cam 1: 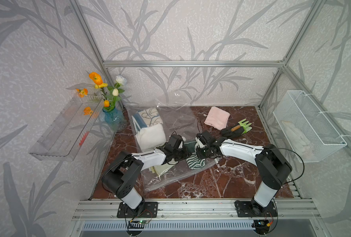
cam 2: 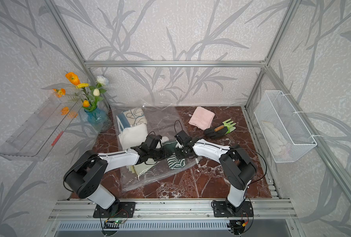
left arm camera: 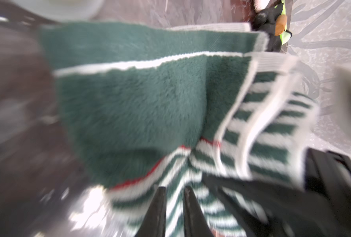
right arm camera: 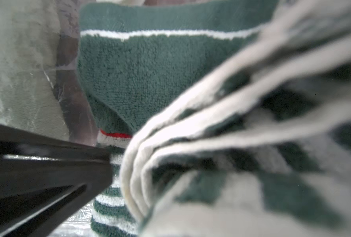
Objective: Place the folded towel into the vacuum bag
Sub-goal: Pick up the towel from the vacuum bag.
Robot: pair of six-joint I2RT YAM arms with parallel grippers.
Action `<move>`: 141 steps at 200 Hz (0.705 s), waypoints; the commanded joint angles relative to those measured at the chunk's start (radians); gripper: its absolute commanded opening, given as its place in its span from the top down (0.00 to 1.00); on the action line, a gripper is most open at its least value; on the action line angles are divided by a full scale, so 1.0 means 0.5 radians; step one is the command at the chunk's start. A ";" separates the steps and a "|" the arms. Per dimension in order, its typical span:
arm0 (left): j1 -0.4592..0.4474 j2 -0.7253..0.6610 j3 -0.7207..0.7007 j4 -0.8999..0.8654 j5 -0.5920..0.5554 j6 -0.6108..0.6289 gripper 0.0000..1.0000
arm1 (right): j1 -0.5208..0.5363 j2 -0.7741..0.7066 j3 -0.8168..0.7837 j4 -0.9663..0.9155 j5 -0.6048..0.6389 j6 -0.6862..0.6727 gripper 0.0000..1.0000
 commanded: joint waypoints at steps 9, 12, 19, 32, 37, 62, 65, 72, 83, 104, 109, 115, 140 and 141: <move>0.084 -0.210 -0.089 -0.335 -0.104 0.136 0.82 | 0.090 0.008 0.071 -0.141 0.158 -0.113 0.82; 0.095 -0.222 -0.096 -0.343 -0.108 0.139 0.82 | 0.102 0.016 0.086 -0.147 0.159 -0.119 0.80; 0.122 -0.250 -0.114 -0.362 -0.113 0.148 0.82 | 0.132 0.044 0.131 -0.164 0.157 -0.137 0.73; 0.164 -0.299 -0.133 -0.393 -0.129 0.166 0.82 | 0.192 0.114 0.206 -0.205 0.171 -0.155 0.59; 0.175 -0.316 -0.137 -0.413 -0.136 0.177 0.82 | 0.207 0.142 0.228 -0.219 0.171 -0.156 0.54; 0.222 -0.372 -0.158 -0.489 -0.188 0.224 0.82 | 0.277 0.225 0.278 -0.233 0.155 -0.148 0.35; 0.228 -0.375 -0.165 -0.494 -0.188 0.228 0.82 | 0.283 0.232 0.281 -0.233 0.150 -0.149 0.33; 0.240 -0.383 -0.177 -0.501 -0.192 0.234 0.82 | 0.296 0.242 0.288 -0.233 0.143 -0.146 0.28; 0.256 -0.404 -0.200 -0.506 -0.192 0.232 0.82 | 0.318 0.257 0.304 -0.246 0.138 -0.148 0.19; 0.282 -0.467 -0.223 -0.530 -0.194 0.234 0.82 | 0.350 0.313 0.366 -0.304 0.143 -0.146 0.00; 0.288 -0.486 -0.228 -0.548 -0.200 0.237 0.82 | 0.353 0.338 0.392 -0.329 0.141 -0.145 0.00; 0.296 -0.513 -0.229 -0.565 -0.206 0.240 0.82 | 0.358 0.370 0.419 -0.363 0.140 -0.140 0.00; 0.338 -0.636 -0.231 -0.658 -0.227 0.256 0.82 | 0.414 0.517 0.523 -0.491 0.206 -0.129 0.01; 0.340 -0.642 -0.232 -0.664 -0.228 0.256 0.82 | 0.417 0.523 0.529 -0.499 0.215 -0.131 0.01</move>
